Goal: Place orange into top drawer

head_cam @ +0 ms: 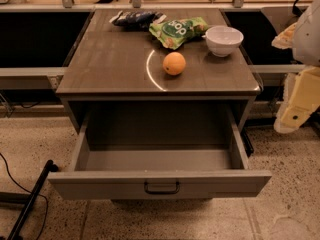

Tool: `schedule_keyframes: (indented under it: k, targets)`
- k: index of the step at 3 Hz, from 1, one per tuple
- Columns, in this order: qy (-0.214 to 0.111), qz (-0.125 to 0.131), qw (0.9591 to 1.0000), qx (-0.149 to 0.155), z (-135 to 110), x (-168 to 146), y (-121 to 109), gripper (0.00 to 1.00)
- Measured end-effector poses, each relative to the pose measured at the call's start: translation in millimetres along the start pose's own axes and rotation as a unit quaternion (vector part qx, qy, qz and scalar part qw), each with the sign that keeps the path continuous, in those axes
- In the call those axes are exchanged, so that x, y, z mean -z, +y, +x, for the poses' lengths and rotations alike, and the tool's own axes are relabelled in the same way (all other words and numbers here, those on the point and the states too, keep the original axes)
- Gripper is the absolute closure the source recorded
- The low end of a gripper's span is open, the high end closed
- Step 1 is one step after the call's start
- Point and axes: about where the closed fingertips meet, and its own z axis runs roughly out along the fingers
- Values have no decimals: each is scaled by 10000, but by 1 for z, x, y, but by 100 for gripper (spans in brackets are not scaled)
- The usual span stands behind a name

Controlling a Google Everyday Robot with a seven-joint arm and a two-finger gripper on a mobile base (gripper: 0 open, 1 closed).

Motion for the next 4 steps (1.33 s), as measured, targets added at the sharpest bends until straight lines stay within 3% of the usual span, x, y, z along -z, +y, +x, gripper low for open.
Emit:
schedule_keyframes:
  k: [1, 2, 3, 4]
  targets:
    - [0, 0, 10000, 0, 0, 0, 0, 0]
    - [-534, -70, 9984, -151, -24, -22, -20, 0]
    - [-1345, -196, 9899, -401, -72, -56, -46, 0]
    - [-1474, -183, 9880, -436, -79, -60, -50, 0]
